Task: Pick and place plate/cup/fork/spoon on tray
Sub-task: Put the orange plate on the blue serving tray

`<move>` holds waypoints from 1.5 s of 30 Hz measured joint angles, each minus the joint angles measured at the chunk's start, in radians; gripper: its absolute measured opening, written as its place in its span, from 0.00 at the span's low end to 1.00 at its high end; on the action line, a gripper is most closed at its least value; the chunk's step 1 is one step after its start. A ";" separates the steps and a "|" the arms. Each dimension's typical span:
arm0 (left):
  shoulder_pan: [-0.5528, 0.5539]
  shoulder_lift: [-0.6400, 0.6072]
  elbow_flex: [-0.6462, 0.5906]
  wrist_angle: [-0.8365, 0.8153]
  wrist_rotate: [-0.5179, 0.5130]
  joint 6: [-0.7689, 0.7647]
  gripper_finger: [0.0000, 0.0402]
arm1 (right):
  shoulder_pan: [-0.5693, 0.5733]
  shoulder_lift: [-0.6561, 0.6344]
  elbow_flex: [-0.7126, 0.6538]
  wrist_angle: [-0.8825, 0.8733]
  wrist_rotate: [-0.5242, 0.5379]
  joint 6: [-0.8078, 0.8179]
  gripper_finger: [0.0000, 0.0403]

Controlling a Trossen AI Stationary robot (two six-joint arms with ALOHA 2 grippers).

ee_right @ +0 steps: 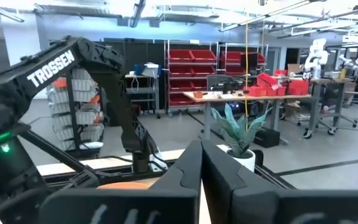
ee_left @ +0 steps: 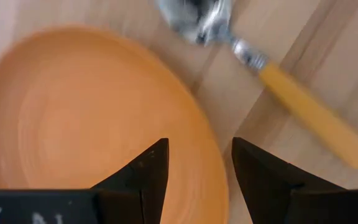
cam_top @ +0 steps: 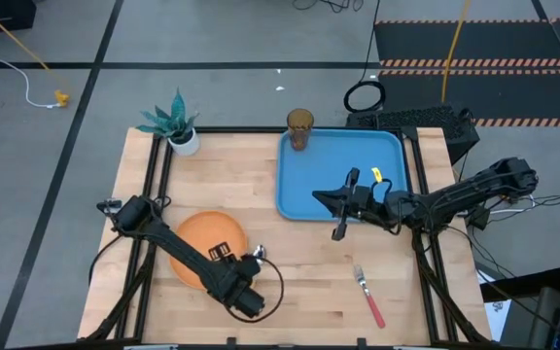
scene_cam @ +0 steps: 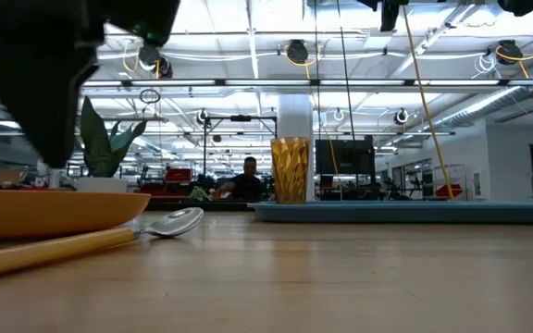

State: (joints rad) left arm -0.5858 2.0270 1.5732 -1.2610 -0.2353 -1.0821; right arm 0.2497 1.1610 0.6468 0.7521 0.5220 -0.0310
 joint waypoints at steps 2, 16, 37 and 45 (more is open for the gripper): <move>0.005 0.000 -0.028 0.010 0.025 -0.015 0.45 | 0.001 0.000 0.000 0.000 0.000 0.029 0.00; 0.009 -0.001 -0.139 0.162 0.053 -0.010 0.45 | 0.001 -0.001 0.000 0.003 0.000 0.106 0.00; -0.005 0.000 -0.043 0.100 0.073 0.078 0.45 | 0.001 -0.001 0.000 0.008 0.001 0.095 0.00; -0.025 0.000 -0.050 0.117 0.014 0.072 0.45 | 0.001 -0.001 0.000 0.008 0.000 0.096 0.00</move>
State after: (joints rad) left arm -0.6110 2.0270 1.5236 -1.1441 -0.2211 -1.0105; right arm 0.2504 1.1603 0.6468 0.7601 0.5224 0.0654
